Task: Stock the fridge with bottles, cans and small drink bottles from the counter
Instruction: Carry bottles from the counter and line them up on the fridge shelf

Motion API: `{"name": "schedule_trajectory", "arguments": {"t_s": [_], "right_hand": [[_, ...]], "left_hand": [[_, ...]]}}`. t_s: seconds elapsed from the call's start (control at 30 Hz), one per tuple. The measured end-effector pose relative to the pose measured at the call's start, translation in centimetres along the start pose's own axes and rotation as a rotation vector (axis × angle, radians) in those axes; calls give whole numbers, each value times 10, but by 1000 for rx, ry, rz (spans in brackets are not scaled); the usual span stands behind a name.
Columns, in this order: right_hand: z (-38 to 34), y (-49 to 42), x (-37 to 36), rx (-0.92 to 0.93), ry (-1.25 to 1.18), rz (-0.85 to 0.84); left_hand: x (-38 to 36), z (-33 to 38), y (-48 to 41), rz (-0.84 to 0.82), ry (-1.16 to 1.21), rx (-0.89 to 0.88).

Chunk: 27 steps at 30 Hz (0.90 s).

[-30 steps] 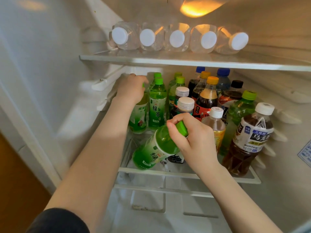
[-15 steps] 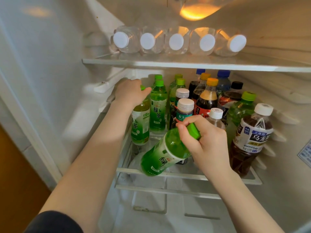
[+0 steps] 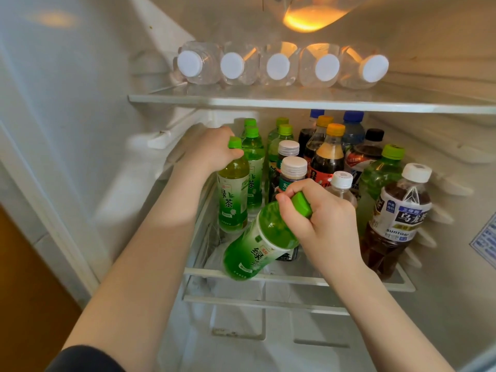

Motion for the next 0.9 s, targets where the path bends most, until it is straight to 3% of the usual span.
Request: {"name": "schedule_trajectory", "arguments": {"t_s": [0.67, 0.8, 0.9], "right_hand": [[1, 1, 1, -10, 17, 10], [3, 1, 2, -14, 29, 9], [4, 0, 4, -8, 39, 6]], "left_hand": [[-19, 13, -19, -27, 178, -105], [-15, 9, -24, -107, 304, -29], [-8, 4, -35, -27, 289, 48]]}}
Point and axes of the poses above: each hand's wrist, its own y-axis away from the middle knuckle, its own x-axis out of the back of the hand, z = x × y, the point moved 1 cm from there along -y, towards the middle knuckle, and after that the axes turned 7 degrees about -x, right-handed, at the moved point
